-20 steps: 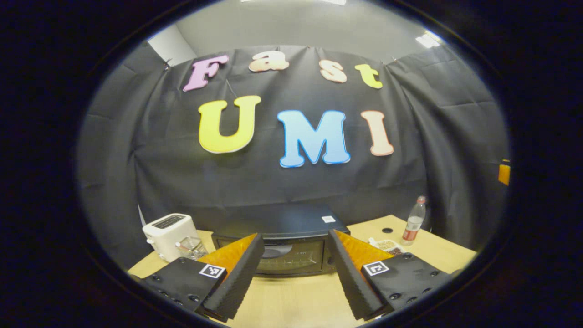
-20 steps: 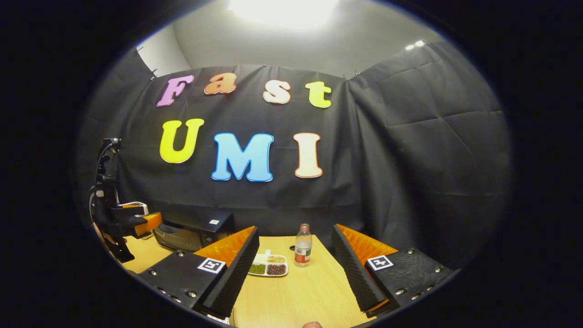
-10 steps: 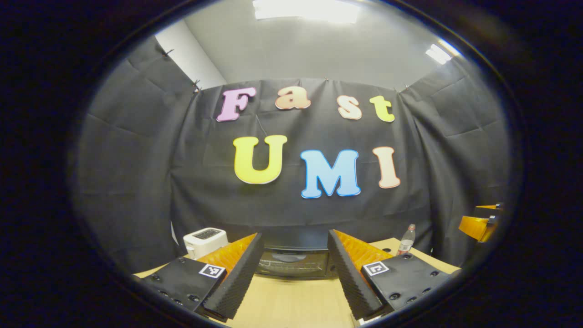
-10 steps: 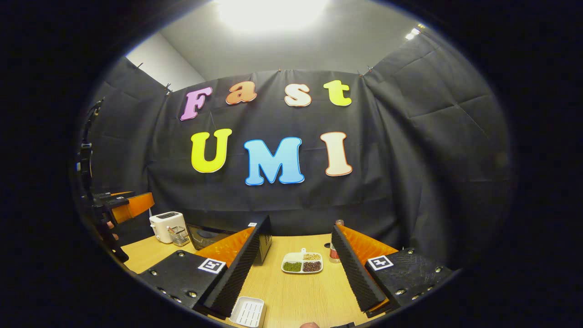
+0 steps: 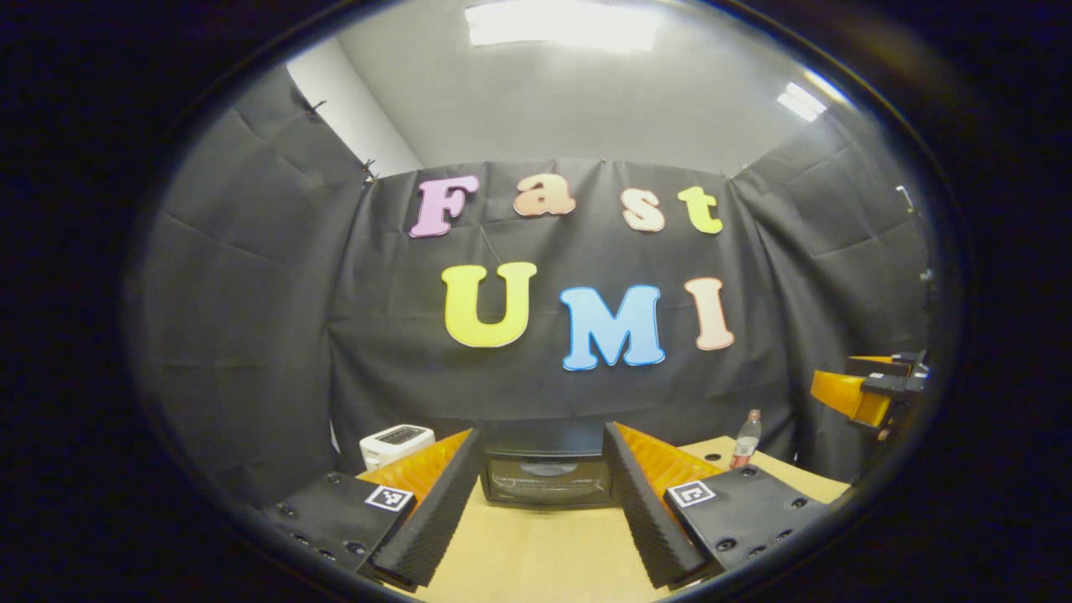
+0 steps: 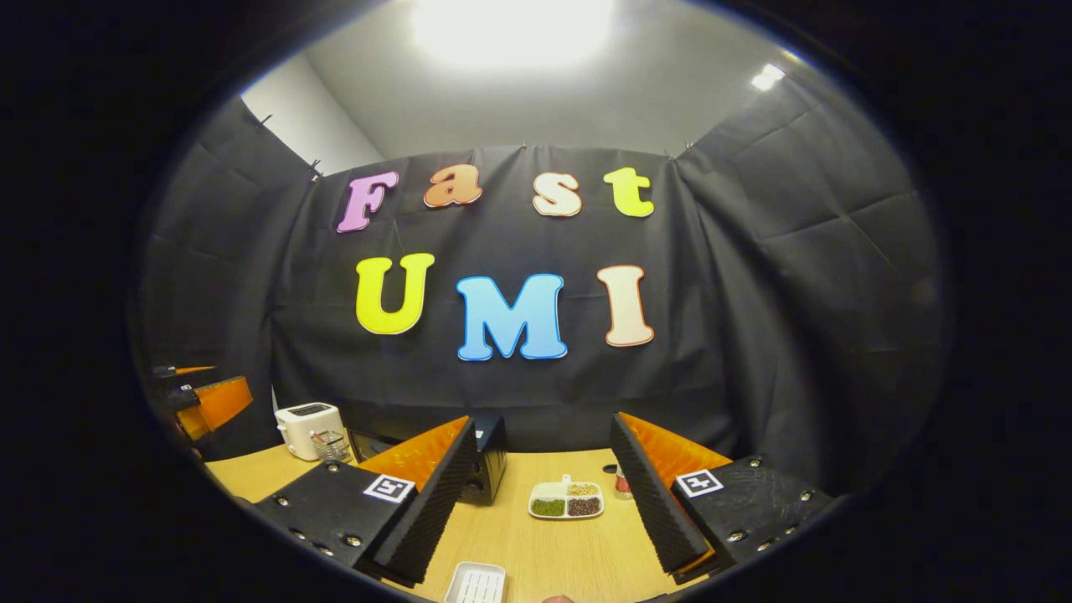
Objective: Open the electric oven with the left hand, put the food in, and close the electric oven.
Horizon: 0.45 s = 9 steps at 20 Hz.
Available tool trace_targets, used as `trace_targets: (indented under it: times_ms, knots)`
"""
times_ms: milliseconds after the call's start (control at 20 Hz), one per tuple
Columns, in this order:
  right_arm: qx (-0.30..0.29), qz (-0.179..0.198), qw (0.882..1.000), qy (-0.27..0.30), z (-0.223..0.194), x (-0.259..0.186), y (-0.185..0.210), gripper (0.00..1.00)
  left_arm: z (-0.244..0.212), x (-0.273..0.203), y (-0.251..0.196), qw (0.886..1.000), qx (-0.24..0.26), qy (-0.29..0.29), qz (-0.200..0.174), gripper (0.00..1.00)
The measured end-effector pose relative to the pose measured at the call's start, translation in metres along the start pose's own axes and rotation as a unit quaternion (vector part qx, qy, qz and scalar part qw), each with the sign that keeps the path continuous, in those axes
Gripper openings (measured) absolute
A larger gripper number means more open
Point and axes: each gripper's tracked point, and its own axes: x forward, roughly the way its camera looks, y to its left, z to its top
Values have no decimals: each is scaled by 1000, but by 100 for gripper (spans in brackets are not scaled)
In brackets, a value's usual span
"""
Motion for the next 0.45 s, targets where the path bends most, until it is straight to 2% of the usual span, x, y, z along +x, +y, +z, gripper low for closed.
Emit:
trace_targets:
  times_ms: [200,450]
  knots:
    - [-2,13,1000,-5,6,7,22,98,2,0,24,1000,-18,-2,17,98]
    - [-9,14,1000,-15,11,7,34,98,4,-2,47,999,-17,-9,32,98]
